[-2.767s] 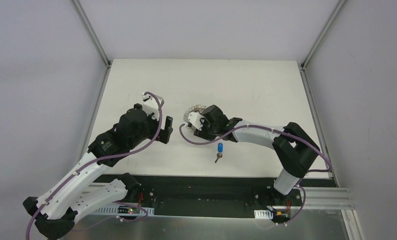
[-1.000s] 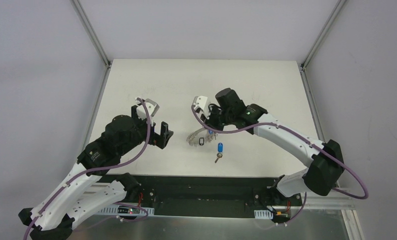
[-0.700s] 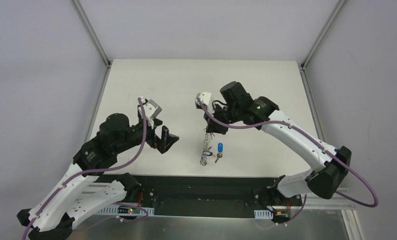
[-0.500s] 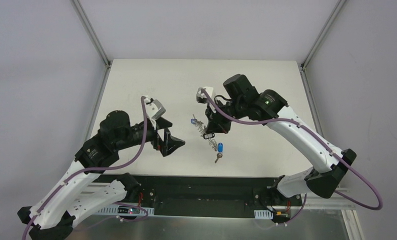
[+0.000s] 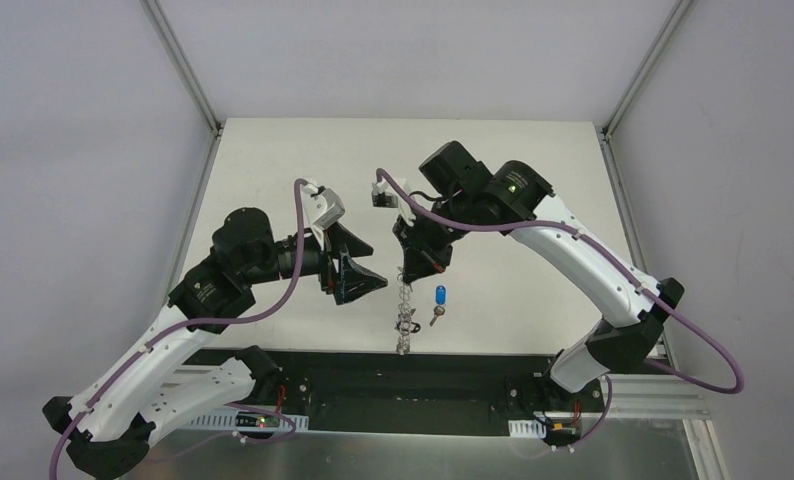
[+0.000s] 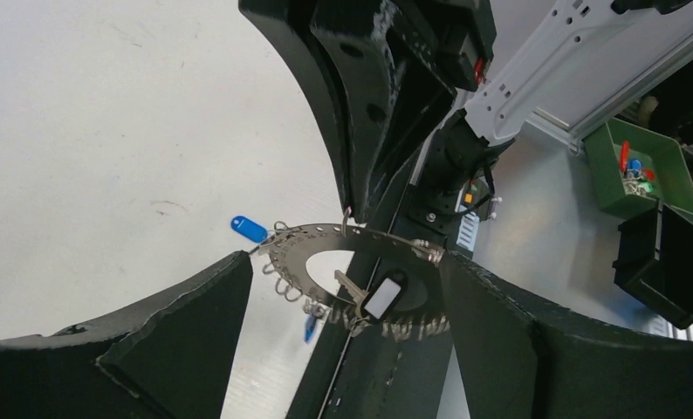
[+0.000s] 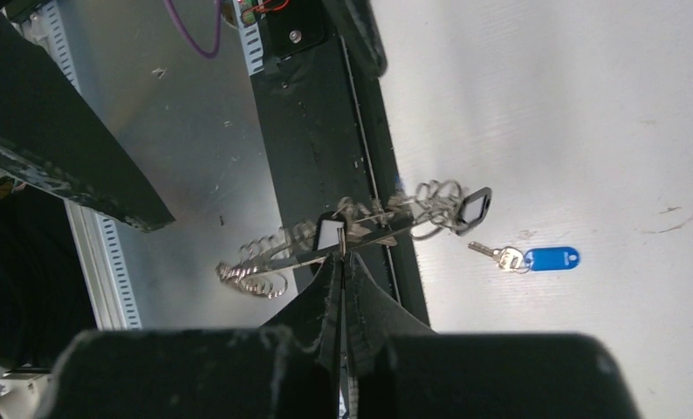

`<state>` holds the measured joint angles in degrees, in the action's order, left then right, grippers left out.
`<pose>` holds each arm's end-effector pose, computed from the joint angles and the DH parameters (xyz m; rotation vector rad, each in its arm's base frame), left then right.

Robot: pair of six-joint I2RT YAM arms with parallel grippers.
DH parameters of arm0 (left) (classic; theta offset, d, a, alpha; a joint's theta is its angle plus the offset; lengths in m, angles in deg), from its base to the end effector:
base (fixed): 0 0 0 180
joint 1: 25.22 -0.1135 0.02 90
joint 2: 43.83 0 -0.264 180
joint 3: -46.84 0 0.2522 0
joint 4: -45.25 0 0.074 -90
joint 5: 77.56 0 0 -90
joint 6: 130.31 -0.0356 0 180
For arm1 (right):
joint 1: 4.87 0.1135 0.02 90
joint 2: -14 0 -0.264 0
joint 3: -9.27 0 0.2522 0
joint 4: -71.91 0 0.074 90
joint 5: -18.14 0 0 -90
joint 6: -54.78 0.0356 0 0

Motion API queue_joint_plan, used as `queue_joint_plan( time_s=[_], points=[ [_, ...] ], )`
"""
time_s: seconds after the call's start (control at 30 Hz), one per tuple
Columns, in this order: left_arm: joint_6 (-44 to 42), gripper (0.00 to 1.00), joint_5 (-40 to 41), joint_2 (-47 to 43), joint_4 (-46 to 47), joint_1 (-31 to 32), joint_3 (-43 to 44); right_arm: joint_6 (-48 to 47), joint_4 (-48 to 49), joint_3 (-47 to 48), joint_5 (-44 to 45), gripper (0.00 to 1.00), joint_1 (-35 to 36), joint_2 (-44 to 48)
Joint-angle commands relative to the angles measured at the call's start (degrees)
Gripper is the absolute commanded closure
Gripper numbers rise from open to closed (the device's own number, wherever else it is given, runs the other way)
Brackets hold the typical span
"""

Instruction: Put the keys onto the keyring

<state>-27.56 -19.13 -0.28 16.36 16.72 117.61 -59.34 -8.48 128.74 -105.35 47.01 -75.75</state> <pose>0.1045 -0.1189 0.4077 0.8620 1.4962 -1.1610 0.1720 0.2510 0.4223 -1.7216 1.7742 0.9287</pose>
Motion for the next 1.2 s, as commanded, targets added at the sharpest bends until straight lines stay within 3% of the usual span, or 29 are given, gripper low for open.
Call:
queue_joint_plan(
  time_s=[0.0,0.27,0.5,1.07,1.17],
  points=[
    [2.00,0.28,-4.40,-0.01,5.09,-0.11,0.35,2.38,-3.06,4.69,-1.06,1.00,2.17,0.65],
    [2.39,0.51,-8.41,0.18,6.50,-0.16,0.07,4.08,-4.82,9.72,-3.30,1.00,4.11,-0.99],
    [3.71,0.62,-13.08,0.38,8.53,-0.10,0.11,5.47,-5.97,13.69,-3.23,1.00,5.36,-3.20],
    [3.87,0.69,-16.09,0.93,8.71,-0.10,-0.55,6.54,-5.83,17.83,-1.62,1.00,6.79,-3.60],
    [3.77,0.75,-16.38,1.16,8.72,-0.10,-0.34,6.62,-6.13,18.35,-1.51,1.00,7.07,-3.98]
  ],
)
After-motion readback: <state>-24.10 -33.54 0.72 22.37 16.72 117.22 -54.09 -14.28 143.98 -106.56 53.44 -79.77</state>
